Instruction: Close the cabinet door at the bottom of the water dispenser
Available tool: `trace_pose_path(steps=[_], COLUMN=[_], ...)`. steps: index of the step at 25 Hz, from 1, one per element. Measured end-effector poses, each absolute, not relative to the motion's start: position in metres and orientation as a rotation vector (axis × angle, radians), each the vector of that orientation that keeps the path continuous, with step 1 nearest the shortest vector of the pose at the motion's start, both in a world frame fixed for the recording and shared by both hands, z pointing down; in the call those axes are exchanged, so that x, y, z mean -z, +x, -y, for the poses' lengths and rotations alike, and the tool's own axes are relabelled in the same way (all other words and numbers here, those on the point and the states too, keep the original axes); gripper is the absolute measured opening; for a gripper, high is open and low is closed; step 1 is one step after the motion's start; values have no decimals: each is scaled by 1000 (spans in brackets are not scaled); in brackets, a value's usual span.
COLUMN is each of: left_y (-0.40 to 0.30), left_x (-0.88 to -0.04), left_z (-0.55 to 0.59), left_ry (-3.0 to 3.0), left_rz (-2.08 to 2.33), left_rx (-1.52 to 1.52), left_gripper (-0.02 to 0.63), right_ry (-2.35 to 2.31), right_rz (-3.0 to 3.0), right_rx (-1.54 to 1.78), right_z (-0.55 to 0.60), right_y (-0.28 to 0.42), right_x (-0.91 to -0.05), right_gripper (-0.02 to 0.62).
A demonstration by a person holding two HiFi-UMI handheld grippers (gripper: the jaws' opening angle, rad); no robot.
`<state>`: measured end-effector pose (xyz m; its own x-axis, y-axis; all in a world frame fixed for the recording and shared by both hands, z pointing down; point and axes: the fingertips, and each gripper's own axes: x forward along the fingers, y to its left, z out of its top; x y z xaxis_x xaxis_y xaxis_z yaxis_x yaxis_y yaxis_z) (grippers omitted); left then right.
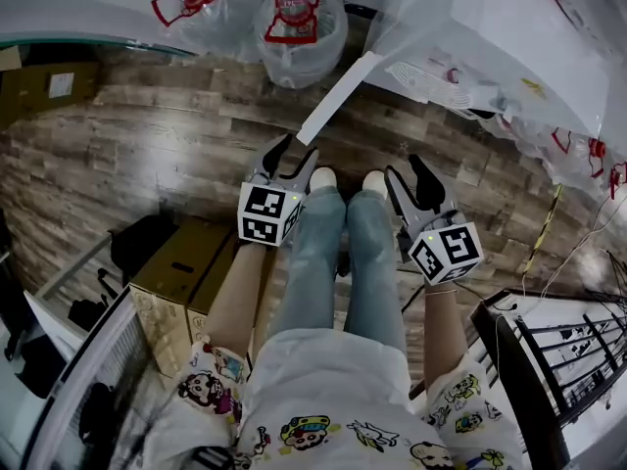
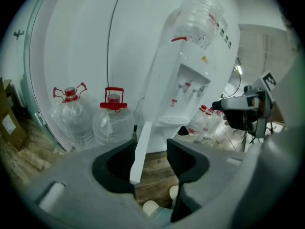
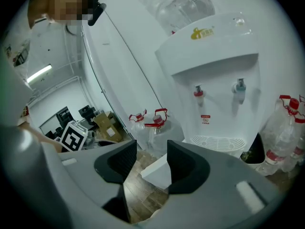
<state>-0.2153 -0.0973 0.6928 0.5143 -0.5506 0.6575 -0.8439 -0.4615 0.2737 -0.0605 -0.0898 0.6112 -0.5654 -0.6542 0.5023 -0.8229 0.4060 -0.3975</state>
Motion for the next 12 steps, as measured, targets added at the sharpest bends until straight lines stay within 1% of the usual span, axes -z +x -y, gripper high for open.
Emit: trace_pose_path(steps=[7, 12], left_y=[-222, -227], left_x=[-781, -823], left_z=[80, 83], left_ry=[2054, 2019], left_rz=[1061, 1047], left_rx=[-796, -863], left_gripper=[242, 245], right_ry=[1243, 1216], right_rz=[2387, 2390], right_rx=[-912, -934], right_z=[92, 89], right_y=[-73, -88], right_x=[-651, -670], right_gripper=[196, 196])
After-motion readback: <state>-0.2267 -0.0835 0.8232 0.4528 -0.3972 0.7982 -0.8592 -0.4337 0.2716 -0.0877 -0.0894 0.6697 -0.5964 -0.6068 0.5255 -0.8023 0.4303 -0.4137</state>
